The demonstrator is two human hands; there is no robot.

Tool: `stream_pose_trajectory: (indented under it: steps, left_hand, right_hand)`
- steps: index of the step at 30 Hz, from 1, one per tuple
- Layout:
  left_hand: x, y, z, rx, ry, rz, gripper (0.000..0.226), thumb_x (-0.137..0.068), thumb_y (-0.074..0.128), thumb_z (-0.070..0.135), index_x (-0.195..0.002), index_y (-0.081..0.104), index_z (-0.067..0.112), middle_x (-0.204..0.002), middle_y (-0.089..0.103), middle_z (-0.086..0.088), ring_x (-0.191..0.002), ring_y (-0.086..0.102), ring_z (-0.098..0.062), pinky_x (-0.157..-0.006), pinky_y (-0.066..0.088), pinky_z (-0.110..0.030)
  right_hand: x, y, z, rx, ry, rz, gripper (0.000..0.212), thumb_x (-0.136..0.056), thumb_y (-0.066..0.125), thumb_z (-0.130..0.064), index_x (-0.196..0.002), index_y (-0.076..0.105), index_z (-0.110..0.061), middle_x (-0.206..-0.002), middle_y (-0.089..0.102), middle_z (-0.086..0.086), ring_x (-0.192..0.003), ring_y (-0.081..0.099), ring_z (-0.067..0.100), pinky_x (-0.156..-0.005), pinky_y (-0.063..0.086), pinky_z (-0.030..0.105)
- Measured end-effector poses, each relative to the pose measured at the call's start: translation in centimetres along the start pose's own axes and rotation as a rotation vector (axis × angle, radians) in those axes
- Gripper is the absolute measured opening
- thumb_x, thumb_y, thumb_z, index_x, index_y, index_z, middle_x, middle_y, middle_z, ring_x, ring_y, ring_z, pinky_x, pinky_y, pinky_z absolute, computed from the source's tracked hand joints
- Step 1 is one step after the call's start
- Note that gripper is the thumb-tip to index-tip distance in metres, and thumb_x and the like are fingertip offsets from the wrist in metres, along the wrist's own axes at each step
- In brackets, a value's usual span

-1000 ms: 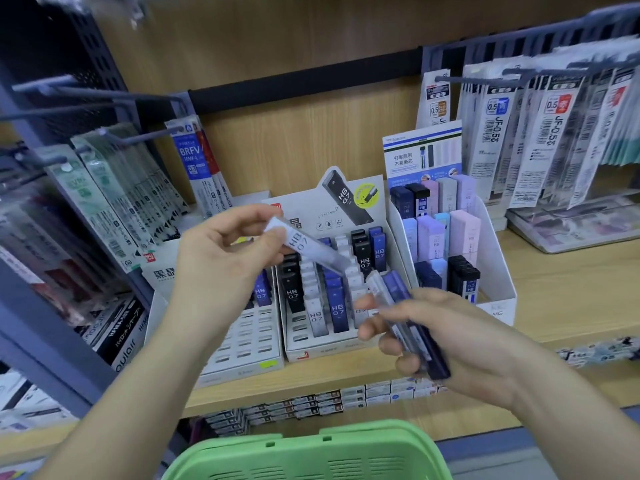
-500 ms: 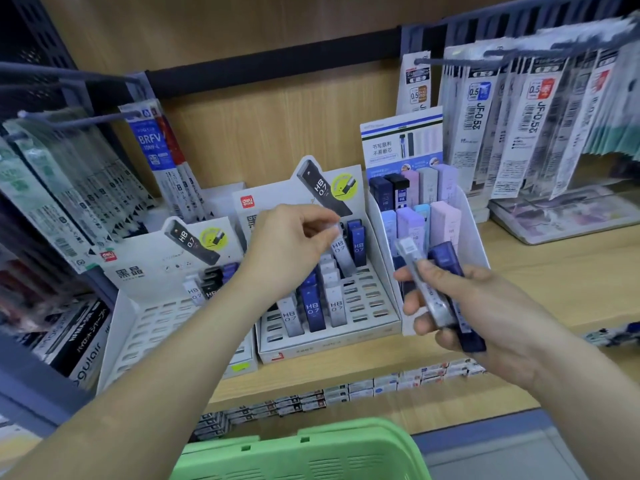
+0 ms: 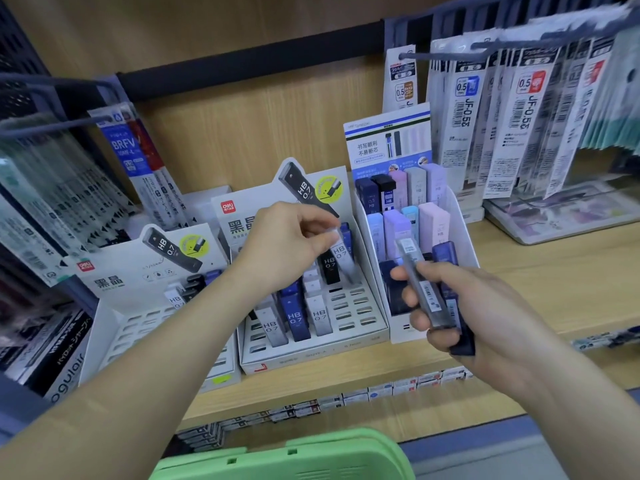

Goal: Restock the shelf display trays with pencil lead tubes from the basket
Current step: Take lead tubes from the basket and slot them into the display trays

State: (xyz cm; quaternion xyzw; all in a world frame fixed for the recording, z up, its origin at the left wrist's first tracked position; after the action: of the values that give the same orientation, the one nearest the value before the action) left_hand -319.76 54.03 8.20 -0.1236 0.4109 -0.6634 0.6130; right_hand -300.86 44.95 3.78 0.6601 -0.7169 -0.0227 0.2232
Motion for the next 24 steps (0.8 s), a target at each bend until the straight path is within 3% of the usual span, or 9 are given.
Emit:
stream_pose_trajectory:
  steps: [5,12,20,24]
  left_hand:
    - [1.0,-0.2,1.2,0.043,0.027,-0.049,0.013,-0.079,0.076,0.019,-0.081,0.073,0.032,-0.07,0.07,0.016,-0.065,0.062,0.007,-0.066,0.046,-0.006]
    - [2.5,0.4,1.7,-0.157,0.104,-0.116,0.015,-0.083,0.073,0.023,-0.097,0.076,0.025,-0.081,0.071,0.015,-0.075,0.061,0.003,-0.075,0.049,-0.015]
    - [2.9,0.8,2.5,-0.179,0.116,-0.155,0.017,-0.085,0.071,0.024,-0.102,0.074,0.024,-0.08,0.069,0.017,-0.073,0.06,0.008,-0.071,0.043,-0.003]
    - [3.3,1.1,2.5,-0.271,0.133,-0.153,0.019,-0.088,0.067,0.027,-0.106,0.072,0.025,-0.087,0.071,0.012,-0.073,0.057,0.001,-0.08,0.048,-0.02]
  right_hand:
    - [0.1,-0.4,-0.1,0.008,0.008,-0.015,0.025,-0.097,0.054,-0.022,-0.099,0.072,-0.004,-0.066,0.055,0.007,-0.047,0.046,0.015,-0.031,0.025,0.018]
    - [0.1,0.0,0.1,0.02,0.01,-0.027,0.024,-0.096,0.056,-0.023,-0.096,0.073,-0.005,-0.066,0.057,0.007,-0.047,0.048,0.015,-0.032,0.026,0.017]
    - [0.3,0.3,0.2,0.022,0.011,-0.025,0.025,-0.097,0.056,-0.023,-0.098,0.073,-0.006,-0.067,0.057,0.007,-0.047,0.049,0.015,-0.031,0.027,0.018]
    - [0.3,0.4,0.2,0.018,0.01,-0.029,0.025,-0.097,0.056,-0.024,-0.097,0.073,-0.006,-0.066,0.057,0.007,-0.047,0.049,0.015,-0.032,0.027,0.018]
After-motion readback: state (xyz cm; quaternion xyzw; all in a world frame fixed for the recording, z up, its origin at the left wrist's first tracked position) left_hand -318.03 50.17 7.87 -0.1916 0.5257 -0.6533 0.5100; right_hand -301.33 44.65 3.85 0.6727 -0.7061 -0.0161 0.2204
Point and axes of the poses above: each hand's wrist, its own x-axis away from the middle knuckle, its own y-axis out of the palm, z = x × y, the point moved 1 cm from there along -x, towards the middle knuckle
